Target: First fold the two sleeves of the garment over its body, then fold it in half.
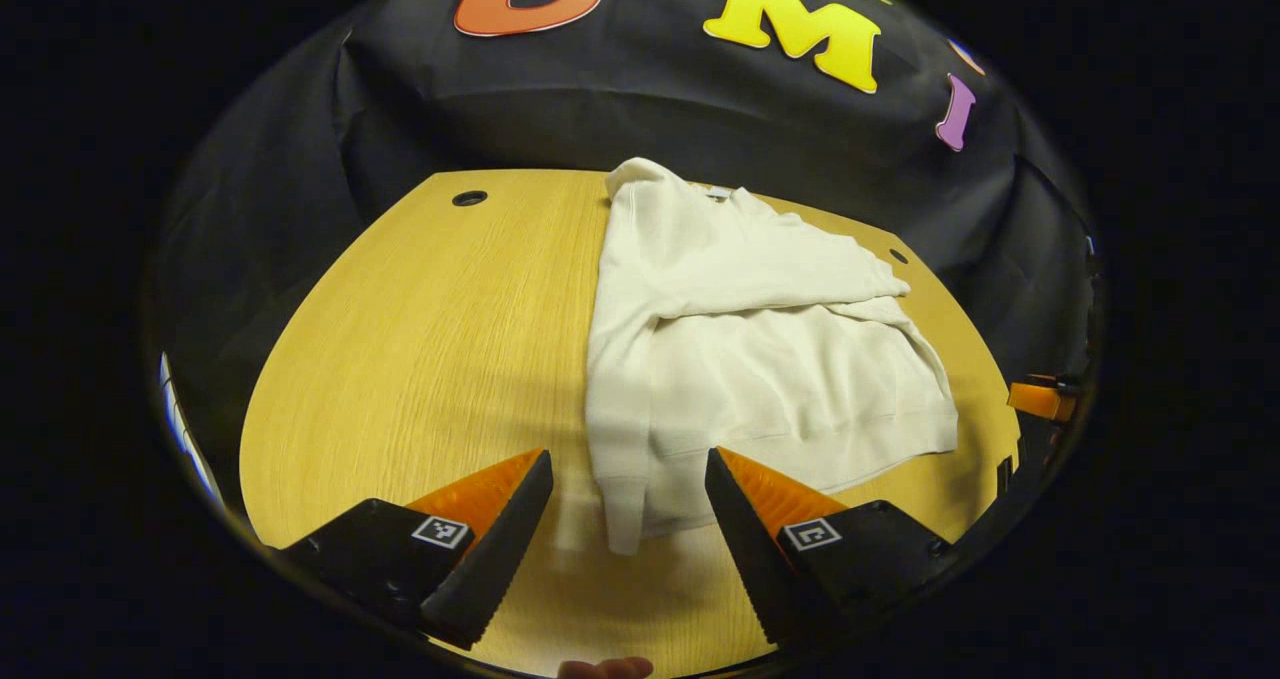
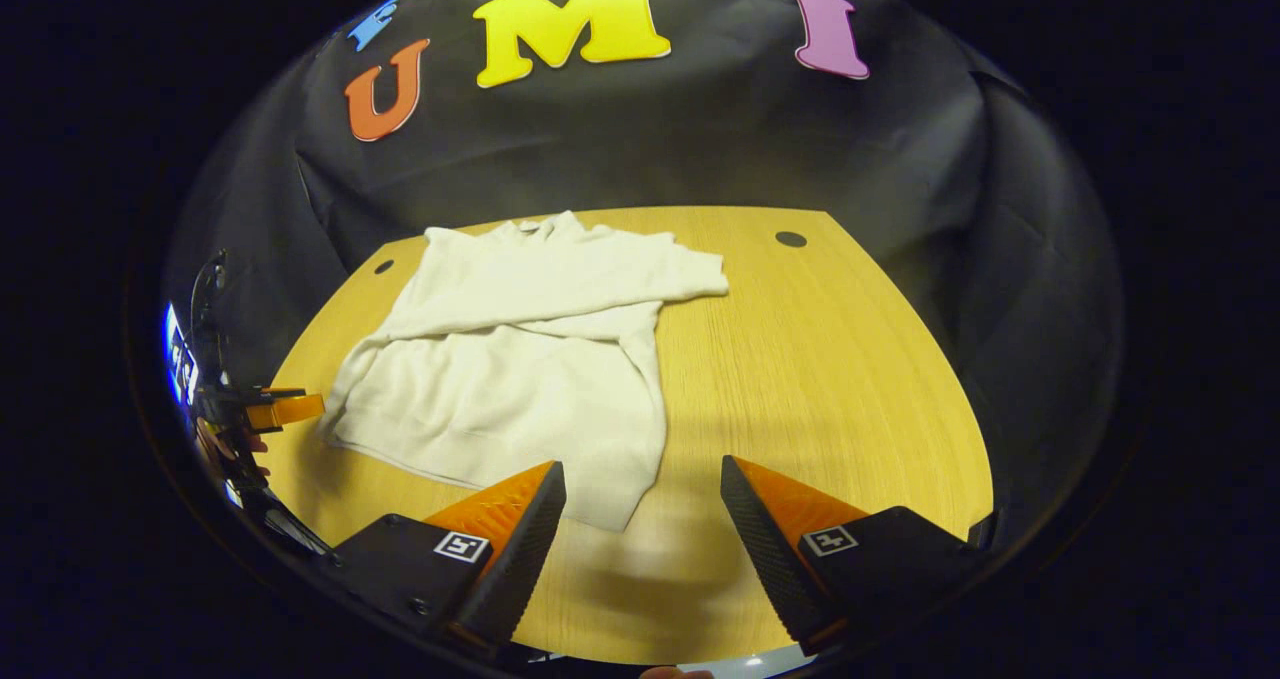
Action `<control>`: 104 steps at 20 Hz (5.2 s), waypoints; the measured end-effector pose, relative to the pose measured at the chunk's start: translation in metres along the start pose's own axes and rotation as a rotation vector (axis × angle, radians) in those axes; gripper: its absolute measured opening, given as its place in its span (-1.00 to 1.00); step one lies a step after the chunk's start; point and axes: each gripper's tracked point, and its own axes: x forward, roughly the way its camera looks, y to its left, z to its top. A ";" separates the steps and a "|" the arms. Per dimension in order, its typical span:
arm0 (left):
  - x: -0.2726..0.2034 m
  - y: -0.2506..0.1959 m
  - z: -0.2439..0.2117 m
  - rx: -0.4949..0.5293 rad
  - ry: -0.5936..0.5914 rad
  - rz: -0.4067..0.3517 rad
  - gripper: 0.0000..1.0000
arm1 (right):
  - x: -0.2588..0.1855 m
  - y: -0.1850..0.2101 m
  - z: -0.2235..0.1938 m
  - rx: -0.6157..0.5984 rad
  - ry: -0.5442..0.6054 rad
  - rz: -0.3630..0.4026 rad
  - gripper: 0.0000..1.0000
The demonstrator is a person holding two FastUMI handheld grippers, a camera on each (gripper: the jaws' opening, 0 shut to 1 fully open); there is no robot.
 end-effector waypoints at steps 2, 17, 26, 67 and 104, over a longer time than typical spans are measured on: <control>0.008 0.002 -0.007 0.015 0.032 -0.013 0.96 | 0.016 0.001 -0.009 0.000 0.037 -0.009 0.95; 0.029 -0.011 -0.018 -0.001 0.149 -0.011 0.96 | 0.075 0.022 -0.047 0.033 0.226 -0.065 0.95; 0.024 -0.012 -0.026 -0.025 0.216 0.071 0.39 | 0.076 0.029 -0.046 0.127 0.217 -0.056 -0.07; -0.006 -0.052 0.324 0.218 -0.208 -0.030 -0.87 | 0.068 0.030 0.301 0.250 -0.269 0.187 -0.95; 0.151 -0.001 0.399 -0.023 -0.369 0.095 0.98 | 0.232 0.029 0.345 0.115 -0.331 0.063 0.48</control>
